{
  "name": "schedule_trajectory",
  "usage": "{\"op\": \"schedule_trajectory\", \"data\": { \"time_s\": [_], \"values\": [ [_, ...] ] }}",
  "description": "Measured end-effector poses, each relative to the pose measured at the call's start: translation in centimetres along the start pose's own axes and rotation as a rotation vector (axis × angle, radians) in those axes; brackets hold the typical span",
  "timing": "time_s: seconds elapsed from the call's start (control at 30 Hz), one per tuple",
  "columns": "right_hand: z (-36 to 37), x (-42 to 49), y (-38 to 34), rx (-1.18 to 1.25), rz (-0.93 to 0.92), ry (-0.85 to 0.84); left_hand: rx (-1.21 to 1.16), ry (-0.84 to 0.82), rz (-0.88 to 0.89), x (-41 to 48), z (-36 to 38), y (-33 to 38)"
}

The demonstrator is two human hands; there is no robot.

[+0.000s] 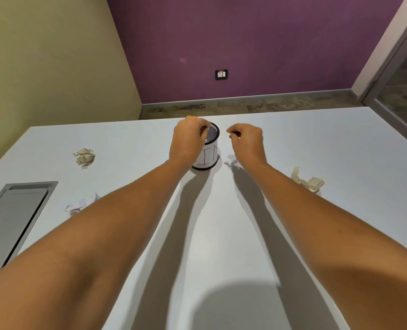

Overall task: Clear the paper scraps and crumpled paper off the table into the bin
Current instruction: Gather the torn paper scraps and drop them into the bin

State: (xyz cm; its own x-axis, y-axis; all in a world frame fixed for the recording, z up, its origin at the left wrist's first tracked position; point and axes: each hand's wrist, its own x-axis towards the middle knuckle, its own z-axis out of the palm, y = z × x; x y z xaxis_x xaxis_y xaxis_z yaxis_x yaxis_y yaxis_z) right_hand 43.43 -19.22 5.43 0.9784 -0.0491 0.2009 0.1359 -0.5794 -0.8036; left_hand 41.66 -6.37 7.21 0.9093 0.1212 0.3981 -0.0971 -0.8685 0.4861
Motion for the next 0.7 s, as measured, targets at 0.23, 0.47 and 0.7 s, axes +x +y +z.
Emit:
{"op": "schedule_trajectory", "data": {
  "time_s": [0.23,0.47,0.7],
  "values": [
    [-1.1,-4.9,4.6,-0.183,0.048,-0.12,0.094,-0.367,0.29,-2.1,3.5,1.3],
    [0.6,-8.6,7.3,-0.586,0.026,-0.403,0.186,-0.705,0.229,-3.3,7.8,1.8],
    [-0.1,-9.3,7.9,-0.735,-0.101,-0.445,0.326,-0.878,0.178,-4.3,9.3,1.2]
  ]
}}
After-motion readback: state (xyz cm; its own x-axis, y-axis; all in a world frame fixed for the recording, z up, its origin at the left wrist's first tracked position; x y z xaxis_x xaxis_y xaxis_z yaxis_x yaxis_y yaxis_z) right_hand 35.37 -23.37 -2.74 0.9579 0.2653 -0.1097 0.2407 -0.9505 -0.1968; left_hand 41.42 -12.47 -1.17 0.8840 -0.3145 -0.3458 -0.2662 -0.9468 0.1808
